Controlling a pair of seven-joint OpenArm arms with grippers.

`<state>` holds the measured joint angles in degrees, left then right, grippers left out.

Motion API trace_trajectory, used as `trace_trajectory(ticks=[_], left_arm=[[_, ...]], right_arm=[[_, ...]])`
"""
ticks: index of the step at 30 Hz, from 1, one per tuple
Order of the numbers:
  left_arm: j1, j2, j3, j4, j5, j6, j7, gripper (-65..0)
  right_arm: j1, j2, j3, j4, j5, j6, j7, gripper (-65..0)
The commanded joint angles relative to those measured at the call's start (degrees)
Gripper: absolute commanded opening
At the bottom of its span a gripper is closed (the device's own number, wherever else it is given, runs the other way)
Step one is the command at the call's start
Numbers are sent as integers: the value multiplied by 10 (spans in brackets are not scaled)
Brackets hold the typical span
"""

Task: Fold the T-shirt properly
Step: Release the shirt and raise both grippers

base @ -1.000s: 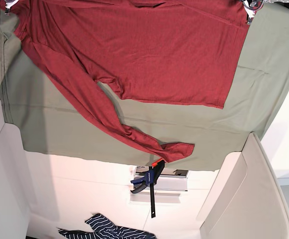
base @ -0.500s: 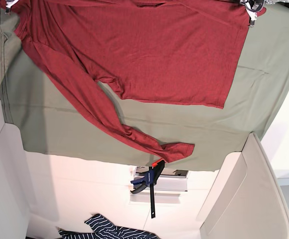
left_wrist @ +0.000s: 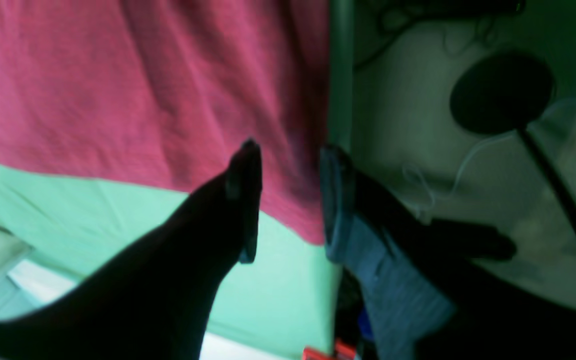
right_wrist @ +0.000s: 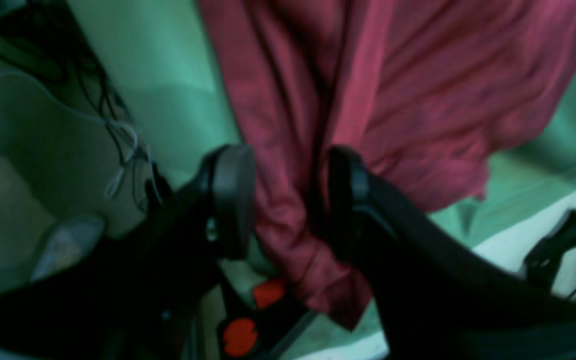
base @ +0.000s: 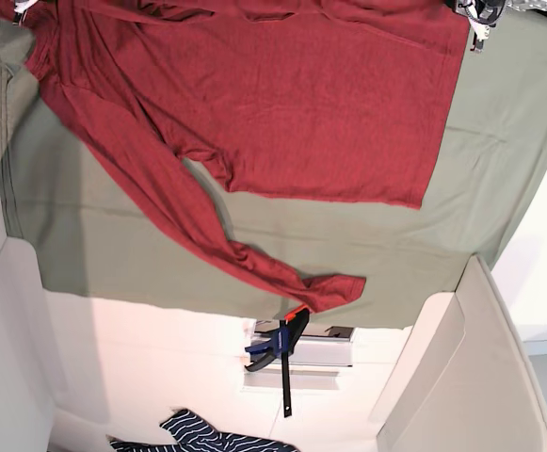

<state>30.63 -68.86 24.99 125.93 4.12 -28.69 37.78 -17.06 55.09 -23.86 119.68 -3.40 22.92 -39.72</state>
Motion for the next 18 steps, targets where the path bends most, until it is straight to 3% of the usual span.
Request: trace_trajectory(ticks=[1,5,8,10,14,18], left_arm=[[-1,-17,-6,16,3,4,2,-422],[-1,-23,-24,20,-10,4,4,-422],[-2,-19,-72,20,-42,3,4,-422],[-2,-9,-119,17,-71,-14,-3,-422],[-2,27,-225,5,-136,-49,-30,-422],[-7,69,-303,-28,-164,-50,-50,-422]], right_arm=[[2,11,7,16,-2,-2,2,-401],[2,11,23,24,-2,-7,2,-401],[5,9,58,24,7,-18,6,-401],[16,3,87,24,33,-18,11,-401],[56,-23,140,10,90,-17,31,-401],[119,-66,149,-46,126,-17,37,-401]])
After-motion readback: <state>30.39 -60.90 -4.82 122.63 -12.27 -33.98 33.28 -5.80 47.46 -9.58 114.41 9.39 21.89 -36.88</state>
